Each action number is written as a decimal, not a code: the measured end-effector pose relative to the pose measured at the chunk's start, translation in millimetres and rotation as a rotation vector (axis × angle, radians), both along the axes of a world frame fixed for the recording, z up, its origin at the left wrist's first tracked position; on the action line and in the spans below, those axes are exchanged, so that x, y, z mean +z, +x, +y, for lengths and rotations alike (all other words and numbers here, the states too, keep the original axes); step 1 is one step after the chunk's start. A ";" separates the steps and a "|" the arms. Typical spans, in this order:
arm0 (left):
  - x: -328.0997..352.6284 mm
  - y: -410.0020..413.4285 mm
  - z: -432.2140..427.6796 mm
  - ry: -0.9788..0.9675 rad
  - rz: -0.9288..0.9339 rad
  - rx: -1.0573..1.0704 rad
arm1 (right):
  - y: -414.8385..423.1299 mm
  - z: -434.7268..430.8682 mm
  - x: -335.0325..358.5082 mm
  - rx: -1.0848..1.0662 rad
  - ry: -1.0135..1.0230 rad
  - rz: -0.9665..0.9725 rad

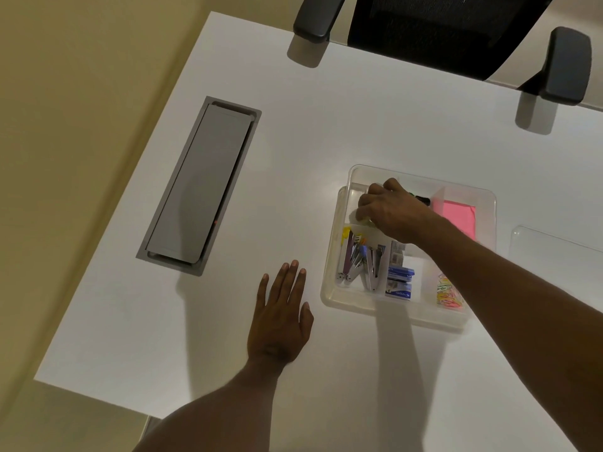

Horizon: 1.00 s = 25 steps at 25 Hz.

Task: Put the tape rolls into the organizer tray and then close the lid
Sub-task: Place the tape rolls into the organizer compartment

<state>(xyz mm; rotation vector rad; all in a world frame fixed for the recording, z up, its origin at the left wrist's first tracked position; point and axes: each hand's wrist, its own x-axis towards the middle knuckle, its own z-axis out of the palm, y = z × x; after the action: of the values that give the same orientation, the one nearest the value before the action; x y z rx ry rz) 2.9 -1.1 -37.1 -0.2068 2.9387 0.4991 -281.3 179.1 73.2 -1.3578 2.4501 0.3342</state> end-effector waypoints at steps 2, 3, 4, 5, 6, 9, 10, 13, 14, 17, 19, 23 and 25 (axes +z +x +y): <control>-0.1 0.4 0.2 0.002 -0.001 0.002 | -0.5 4.7 0.2 -0.039 -0.063 0.019; 0.0 0.0 0.0 -0.001 -0.005 0.004 | -2.5 6.1 0.5 -0.089 -0.127 0.061; 0.0 -0.4 0.2 -0.005 -0.009 0.006 | -5.8 6.7 1.4 -0.172 -0.190 0.111; -0.1 -0.6 0.6 -0.008 -0.009 0.005 | -9.5 6.3 2.1 -0.262 -0.243 0.152; -0.2 -0.3 1.0 -0.007 -0.007 0.004 | -12.5 5.5 1.9 -0.316 -0.270 0.168; 0.8 0.8 0.3 0.000 -0.001 0.000 | -12.7 3.7 -3.1 -0.213 -0.172 0.067; 1.1 0.4 0.0 0.001 0.000 0.001 | -10.8 4.2 -5.0 -0.173 -0.125 0.031; 2.1 0.1 0.5 0.007 0.004 0.000 | -7.4 7.0 -7.5 -0.171 -0.073 0.047; 2.4 0.1 0.5 0.009 0.004 0.001 | -6.5 6.6 -8.3 -0.171 -0.073 0.064; 2.3 0.2 -0.1 0.011 0.007 0.001 | -1.9 3.1 -11.5 -0.205 -0.101 0.065; 2.5 0.2 0.4 0.008 0.013 -0.003 | 1.5 0.9 -12.0 -0.169 -0.069 0.066; 1.3 -0.2 0.5 0.000 0.012 0.000 | 5.8 0.4 -11.7 -0.171 0.002 0.131; 0.0 0.5 0.2 -0.004 0.011 0.001 | 7.9 0.3 -12.1 -0.179 0.011 0.152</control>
<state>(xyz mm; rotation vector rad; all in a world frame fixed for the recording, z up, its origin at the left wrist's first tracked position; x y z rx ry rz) 3.4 -0.9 -37.1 -0.2074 2.9509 0.4957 -273.5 179.4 61.1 -1.1351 2.6663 0.4206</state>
